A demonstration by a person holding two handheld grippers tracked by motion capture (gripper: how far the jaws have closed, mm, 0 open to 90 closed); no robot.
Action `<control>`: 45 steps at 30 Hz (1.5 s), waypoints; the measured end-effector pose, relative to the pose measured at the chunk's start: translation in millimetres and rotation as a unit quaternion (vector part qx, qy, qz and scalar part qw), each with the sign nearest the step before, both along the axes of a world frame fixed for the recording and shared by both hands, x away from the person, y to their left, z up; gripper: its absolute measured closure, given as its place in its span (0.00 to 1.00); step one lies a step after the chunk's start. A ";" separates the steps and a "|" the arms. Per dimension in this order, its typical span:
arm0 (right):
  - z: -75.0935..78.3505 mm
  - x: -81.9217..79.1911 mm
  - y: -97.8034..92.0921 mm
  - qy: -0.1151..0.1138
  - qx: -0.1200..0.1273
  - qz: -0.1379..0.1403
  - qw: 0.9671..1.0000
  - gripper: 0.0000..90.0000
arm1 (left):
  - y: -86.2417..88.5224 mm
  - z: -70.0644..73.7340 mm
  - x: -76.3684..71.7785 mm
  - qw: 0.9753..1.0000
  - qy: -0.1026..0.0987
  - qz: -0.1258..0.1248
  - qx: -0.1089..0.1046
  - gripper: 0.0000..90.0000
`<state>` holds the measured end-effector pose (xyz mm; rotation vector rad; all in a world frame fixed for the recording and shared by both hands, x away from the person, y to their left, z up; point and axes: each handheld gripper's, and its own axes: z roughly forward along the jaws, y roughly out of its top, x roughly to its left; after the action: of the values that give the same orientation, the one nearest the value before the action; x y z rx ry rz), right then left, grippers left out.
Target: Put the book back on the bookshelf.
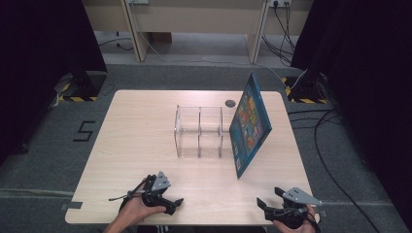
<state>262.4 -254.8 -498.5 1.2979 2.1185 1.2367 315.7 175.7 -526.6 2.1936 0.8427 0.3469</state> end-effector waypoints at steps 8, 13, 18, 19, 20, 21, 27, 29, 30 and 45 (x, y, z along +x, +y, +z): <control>-3.3 -3.0 -2.9 0.011 -0.017 0.005 1.000 0.18 | 0.0 0.1 -0.2 1.000 0.000 0.000 0.000 0.00; -5.6 -5.2 -4.8 0.019 -0.036 0.008 0.999 0.18 | -0.1 0.1 -0.2 1.000 0.000 0.000 0.000 0.00; -7.6 -7.2 -5.7 0.027 -0.048 0.005 0.998 0.18 | -0.1 0.0 -0.3 1.000 0.000 0.000 0.000 0.00; -8.0 -7.2 -6.4 0.026 -0.053 0.005 0.998 0.18 | 0.0 0.0 -0.3 1.000 0.000 0.000 0.000 0.00; -8.2 -7.5 -6.3 0.029 -0.053 0.003 0.998 0.18 | 0.0 0.1 -0.3 1.000 0.000 0.000 0.000 0.00; -8.7 -7.7 -6.6 0.030 -0.057 0.002 0.998 0.18 | 0.0 0.0 -0.3 1.000 0.000 0.000 0.000 0.00; -11.9 -8.8 -6.6 0.043 -0.076 -0.003 0.996 0.18 | 0.0 0.0 -0.4 1.000 0.000 0.000 0.000 0.00; -12.8 -9.2 -6.7 0.046 -0.082 -0.002 0.996 0.18 | 0.0 0.0 -0.4 1.000 0.000 0.000 0.000 0.00; -13.7 -9.6 -6.3 0.050 -0.083 -0.003 0.995 0.18 | 0.0 0.0 -0.4 1.000 0.000 0.000 0.000 0.00; -21.4 -14.3 -7.7 0.041 -0.105 0.003 0.994 0.17 | 0.0 -0.4 -0.4 1.000 -0.002 0.000 -0.001 0.00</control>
<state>248.1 -262.4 -519.9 1.2697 2.2411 0.9467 315.3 175.8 -526.9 2.1912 0.8405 0.3505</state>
